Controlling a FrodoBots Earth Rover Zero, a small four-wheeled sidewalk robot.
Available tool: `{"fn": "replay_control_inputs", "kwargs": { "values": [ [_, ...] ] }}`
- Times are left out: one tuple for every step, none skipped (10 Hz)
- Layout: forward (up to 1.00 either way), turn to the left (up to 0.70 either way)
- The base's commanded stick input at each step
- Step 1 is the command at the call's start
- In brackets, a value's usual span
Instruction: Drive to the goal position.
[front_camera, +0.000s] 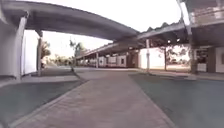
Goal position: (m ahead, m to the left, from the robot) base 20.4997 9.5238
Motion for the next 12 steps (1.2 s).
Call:
{"fn": "replay_control_inputs", "kwargs": {
  "values": [
    [0.70, 0.00],
    [0.70, 0.00],
    [0.70, 0.00],
    [0.70, 0.00],
    [0.70, 0.00],
    [0.70, 0.00],
    [0.70, 0.00],
    [0.70, 0.00],
    [0.70, 0.00],
    [0.70, 0.00],
    [0.70, 0.00],
    [0.70, 0.00]
  ]
}}
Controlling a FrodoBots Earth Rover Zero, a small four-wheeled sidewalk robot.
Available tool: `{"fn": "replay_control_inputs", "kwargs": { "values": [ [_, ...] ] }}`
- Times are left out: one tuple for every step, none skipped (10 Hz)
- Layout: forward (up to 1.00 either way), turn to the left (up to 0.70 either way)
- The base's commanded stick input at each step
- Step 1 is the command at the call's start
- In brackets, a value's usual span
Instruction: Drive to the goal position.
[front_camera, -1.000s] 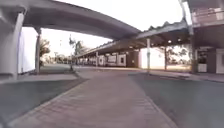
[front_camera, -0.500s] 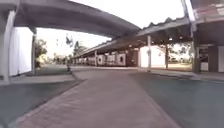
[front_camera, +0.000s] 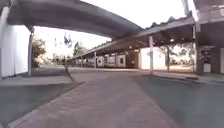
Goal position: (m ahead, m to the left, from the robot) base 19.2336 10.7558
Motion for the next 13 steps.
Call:
{"fn": "replay_control_inputs", "kwargs": {
  "values": [
    [0.70, 0.00],
    [0.70, 0.00],
    [0.70, 0.00],
    [0.70, 0.00],
    [0.70, 0.00],
    [0.70, 0.00],
    [0.70, 0.00],
    [0.70, 0.00],
    [0.70, 0.00],
    [0.70, 0.00],
    [0.70, 0.00],
    [0.70, 0.00],
    [0.70, 0.00]
  ]
}}
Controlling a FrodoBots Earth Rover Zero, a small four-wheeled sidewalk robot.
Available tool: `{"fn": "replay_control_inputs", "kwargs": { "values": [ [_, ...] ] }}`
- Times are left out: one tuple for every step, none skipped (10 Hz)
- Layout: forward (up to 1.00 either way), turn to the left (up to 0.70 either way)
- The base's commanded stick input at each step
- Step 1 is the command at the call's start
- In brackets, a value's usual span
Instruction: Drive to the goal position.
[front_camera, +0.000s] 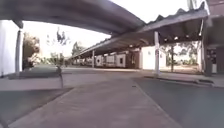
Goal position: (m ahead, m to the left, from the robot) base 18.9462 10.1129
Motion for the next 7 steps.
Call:
{"fn": "replay_control_inputs", "kwargs": {
  "values": [
    [0.70, 0.00],
    [0.70, 0.00],
    [0.70, 0.00],
    [0.70, 0.00],
    [0.70, 0.00],
    [0.70, 0.00],
    [0.70, 0.00]
  ]
}}
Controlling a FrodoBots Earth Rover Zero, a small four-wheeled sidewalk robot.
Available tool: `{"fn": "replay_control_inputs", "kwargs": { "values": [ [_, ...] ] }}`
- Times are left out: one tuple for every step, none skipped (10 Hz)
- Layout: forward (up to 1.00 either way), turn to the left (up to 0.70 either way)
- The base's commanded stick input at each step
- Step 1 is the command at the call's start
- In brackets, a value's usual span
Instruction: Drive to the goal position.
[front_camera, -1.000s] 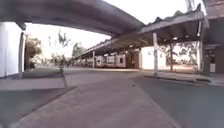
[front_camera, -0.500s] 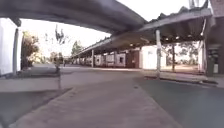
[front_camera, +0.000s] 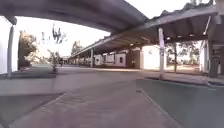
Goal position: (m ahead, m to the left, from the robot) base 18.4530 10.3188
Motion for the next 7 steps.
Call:
{"fn": "replay_control_inputs", "kwargs": {
  "values": [
    [0.70, 0.00],
    [0.70, 0.00],
    [0.70, 0.00],
    [0.70, 0.00],
    [0.70, 0.00],
    [0.70, 0.00],
    [0.70, 0.00]
  ]
}}
